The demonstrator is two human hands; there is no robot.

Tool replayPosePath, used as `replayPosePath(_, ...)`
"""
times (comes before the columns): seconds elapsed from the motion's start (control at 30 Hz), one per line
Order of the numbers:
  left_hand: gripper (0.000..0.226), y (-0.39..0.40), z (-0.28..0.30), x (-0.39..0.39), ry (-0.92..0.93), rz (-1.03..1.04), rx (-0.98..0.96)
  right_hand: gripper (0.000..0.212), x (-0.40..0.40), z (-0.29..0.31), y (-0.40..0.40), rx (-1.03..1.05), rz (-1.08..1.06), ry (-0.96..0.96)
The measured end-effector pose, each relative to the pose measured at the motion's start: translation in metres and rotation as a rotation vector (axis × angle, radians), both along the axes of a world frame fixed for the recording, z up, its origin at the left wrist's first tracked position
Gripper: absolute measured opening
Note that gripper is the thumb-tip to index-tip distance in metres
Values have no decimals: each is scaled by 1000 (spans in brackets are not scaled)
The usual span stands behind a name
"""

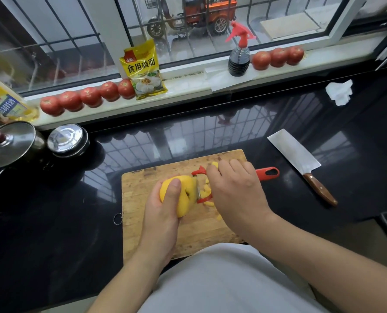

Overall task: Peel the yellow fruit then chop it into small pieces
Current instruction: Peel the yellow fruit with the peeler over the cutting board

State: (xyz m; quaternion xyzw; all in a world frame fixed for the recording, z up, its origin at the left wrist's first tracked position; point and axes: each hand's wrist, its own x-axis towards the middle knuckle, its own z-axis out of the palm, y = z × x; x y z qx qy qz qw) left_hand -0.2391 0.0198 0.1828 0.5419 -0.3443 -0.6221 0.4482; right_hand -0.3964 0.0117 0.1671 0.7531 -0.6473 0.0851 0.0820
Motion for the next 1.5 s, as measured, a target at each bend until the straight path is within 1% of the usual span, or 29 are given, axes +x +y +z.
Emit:
replayPosePath(0.07, 57, -3, 0, 4, -3, 55, -52, 17, -8, -15, 4, 140, -90, 27)
replayPosePath(0.1, 57, -6, 0, 6, 12, 80, -61, 18, -11, -22, 6, 232, -131, 29)
replayPosePath(0.17, 45, -11, 1, 7, 72, 118, -52, 19, -15, -28, 9, 377, -195, 9)
replayPosePath(0.23, 33, -14, 0, 6, 210, 164, 36, 17, -14, -25, 9, 441, -221, -83)
replayPosePath(0.27, 33, -14, -1, 6, 293, 189, 85, 15, -12, -21, 8, 446, -236, -209)
replayPosePath(0.3, 36, -15, -2, 7, 365, 213, 123, 13, -11, -17, 7, 455, -261, -394)
replayPosePath(0.37, 40, -15, -4, 7, 442, 227, 150, 19, -2, -8, 5, 553, -329, -876)
replayPosePath(0.4, 39, -15, -5, 7, 445, 223, 142, 22, 4, -2, 4, 618, -342, -1122)
replayPosePath(0.43, 39, -14, -6, 5, 432, 215, 127, 25, 11, 4, 4, 689, -339, -1324)
replayPosePath(0.47, 41, -14, -8, 3, 415, 198, 110, 28, 16, 11, 5, 757, -319, -1465)
replayPosePath(0.5, 46, -13, -9, 1, 392, 167, 91, 29, 21, 16, 7, 807, -291, -1527)
replayPosePath(0.57, 55, -12, -10, -2, 325, 77, 56, 28, 24, 23, 8, 814, -259, -1493)
replayPosePath(0.63, 60, -11, -8, 2, 312, -45, 69, 26, 21, 20, 4, 736, -269, -1406)
replayPosePath(0.7, 57, -11, -1, 9, 369, -181, 147, 23, 15, 17, 2, 618, -215, -1316)
replayPosePath(0.77, 53, -11, 6, 14, 438, -257, 248, 17, 9, 18, -1, 527, -82, -1223)
replayPosePath(0.87, 58, -14, 15, 16, 420, -242, 320, 35, 6, 21, 0, 464, 135, -947)
replayPosePath(0.9, 58, -15, 17, 15, 430, -229, 339, 35, 5, 20, 1, 409, 179, -870)
replayPosePath(0.93, 58, -16, 19, 14, 443, -206, 357, 30, 4, 18, 2, 329, 198, -814)
replayPosePath(1.0, 64, -15, 22, 10, 471, -142, 391, 22, -2, 16, 1, 95, 134, -674)
replayPosePath(1.07, 66, -14, 22, 7, 457, -75, 404, 17, -13, 18, -6, -123, 10, -435)
replayPosePath(1.1, 63, -13, 20, 5, 430, -49, 399, 12, -18, 21, -10, -172, -29, -328)
replayPosePath(1.13, 60, -13, 18, 4, 399, -28, 386, 10, -20, 23, -14, -176, -42, -233)
replayPosePath(1.17, 58, -12, 16, 1, 370, -13, 367, 14, -20, 26, -15, -153, -40, -156)
replayPosePath(1.23, 56, -10, 13, -4, 321, -11, 325, 22, -13, 28, -12, -99, 13, -66)
replayPosePath(1.33, 51, -6, 12, -11, 276, -53, 272, 12, 1, 27, -3, -59, 92, -44)
replayPosePath(1.5, 41, -6, 10, -15, 326, 46, 255, 7, 6, 19, -5, -38, 82, -112)
